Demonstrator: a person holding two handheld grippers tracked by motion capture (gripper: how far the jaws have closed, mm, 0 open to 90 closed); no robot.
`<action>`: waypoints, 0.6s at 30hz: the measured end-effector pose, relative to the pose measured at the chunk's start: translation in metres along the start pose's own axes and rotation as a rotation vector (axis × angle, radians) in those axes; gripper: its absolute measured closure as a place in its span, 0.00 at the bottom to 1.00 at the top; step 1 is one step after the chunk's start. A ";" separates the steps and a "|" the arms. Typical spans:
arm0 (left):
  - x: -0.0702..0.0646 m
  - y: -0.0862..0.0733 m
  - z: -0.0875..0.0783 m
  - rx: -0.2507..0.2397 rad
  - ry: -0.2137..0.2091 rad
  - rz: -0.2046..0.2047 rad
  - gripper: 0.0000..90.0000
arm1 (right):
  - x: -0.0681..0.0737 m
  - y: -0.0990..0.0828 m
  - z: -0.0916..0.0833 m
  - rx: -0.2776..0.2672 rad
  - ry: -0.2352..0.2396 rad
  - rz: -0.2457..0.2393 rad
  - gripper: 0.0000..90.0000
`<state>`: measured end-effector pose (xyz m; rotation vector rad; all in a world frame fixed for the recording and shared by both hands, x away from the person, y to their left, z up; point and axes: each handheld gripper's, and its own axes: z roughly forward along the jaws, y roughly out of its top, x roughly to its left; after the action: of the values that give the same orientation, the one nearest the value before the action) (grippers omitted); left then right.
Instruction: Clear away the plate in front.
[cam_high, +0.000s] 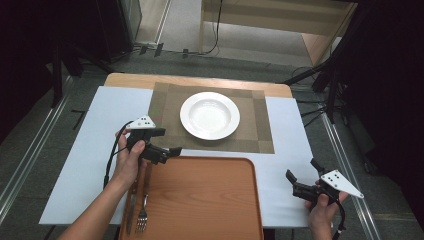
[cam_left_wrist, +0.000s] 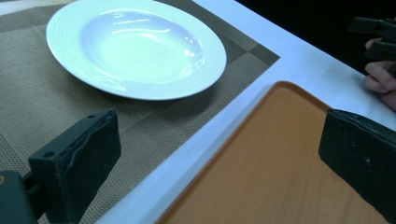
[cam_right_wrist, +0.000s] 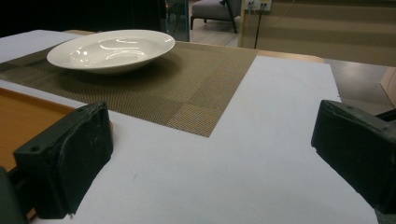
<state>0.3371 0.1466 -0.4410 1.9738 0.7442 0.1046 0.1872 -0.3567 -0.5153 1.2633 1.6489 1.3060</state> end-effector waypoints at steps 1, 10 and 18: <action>0.001 0.001 0.002 0.003 0.008 0.004 0.00 | 0.000 0.000 0.000 -0.001 0.000 0.000 0.00; 0.009 0.006 0.009 -0.001 -0.005 -0.006 0.00 | 0.000 0.000 0.000 -0.002 0.004 -0.012 0.00; 0.016 0.011 0.016 -0.007 0.000 -0.026 0.00 | 0.000 0.000 0.000 -0.001 0.007 -0.013 0.00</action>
<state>0.3611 0.1388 -0.4435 1.9574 0.7683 0.0920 0.1873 -0.3562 -0.5155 1.2470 1.6587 1.3046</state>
